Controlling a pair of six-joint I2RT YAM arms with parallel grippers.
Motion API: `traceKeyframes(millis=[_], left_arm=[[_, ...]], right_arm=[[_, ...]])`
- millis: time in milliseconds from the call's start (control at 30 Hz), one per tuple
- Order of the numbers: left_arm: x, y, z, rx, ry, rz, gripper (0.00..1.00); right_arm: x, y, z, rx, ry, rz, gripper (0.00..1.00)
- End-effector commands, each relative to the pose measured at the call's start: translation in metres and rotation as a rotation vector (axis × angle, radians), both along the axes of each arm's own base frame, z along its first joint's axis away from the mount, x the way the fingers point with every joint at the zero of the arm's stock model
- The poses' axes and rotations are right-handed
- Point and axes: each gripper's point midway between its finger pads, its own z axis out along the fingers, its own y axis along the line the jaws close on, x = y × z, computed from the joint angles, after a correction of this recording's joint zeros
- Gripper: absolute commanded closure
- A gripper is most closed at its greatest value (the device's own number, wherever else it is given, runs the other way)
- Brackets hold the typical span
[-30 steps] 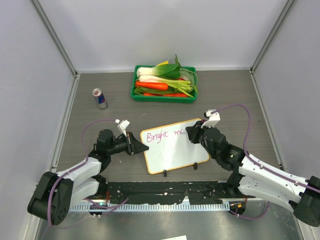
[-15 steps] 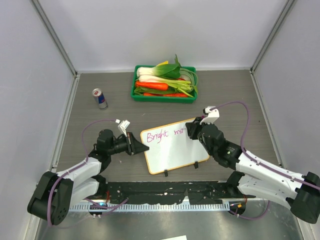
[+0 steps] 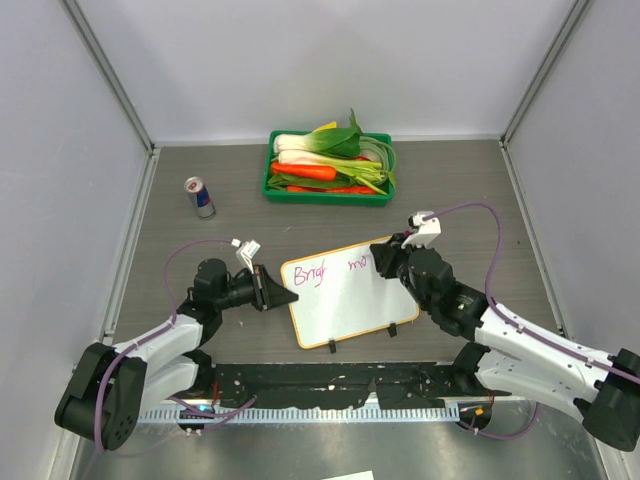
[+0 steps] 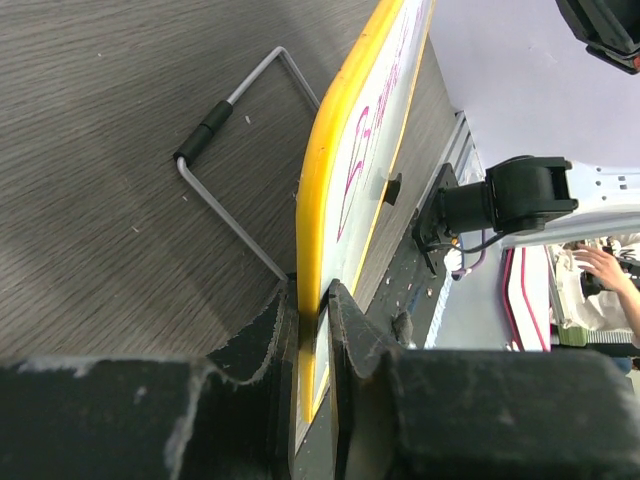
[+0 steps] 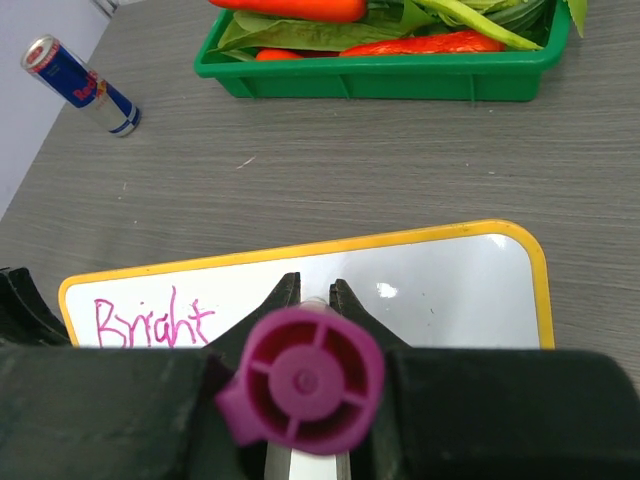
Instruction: Write a sentence on the whiteboard
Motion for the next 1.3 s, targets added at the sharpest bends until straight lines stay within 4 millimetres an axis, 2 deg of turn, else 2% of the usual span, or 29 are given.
traceKeyframes(millis=[0, 133, 533, 1000, 1267], left_arm=[[0.002, 0.0, -0.002, 0.021, -0.032, -0.002, 1.0], [0.002, 0.0, -0.002, 0.02, -0.034, -0.003, 1.0], [0.002, 0.001, -0.002, 0.02, -0.037, -0.002, 1.0], [0.003, 0.001, -0.001, 0.02, -0.039, -0.001, 1.0], [0.003, 0.0, -0.001, 0.02, -0.036, -0.001, 1.0]], right_arm=[[-0.001, -0.002, 0.019, 0.045, -0.061, 0.008, 0.99], [0.0, -0.007, 0.016, 0.034, -0.059, -0.01, 0.99], [0.004, -0.014, -0.013, -0.02, -0.014, -0.046, 0.99], [-0.012, -0.02, -0.037, -0.028, 0.051, -0.017, 0.99], [-0.012, -0.02, -0.036, -0.019, 0.043, -0.023, 0.99]])
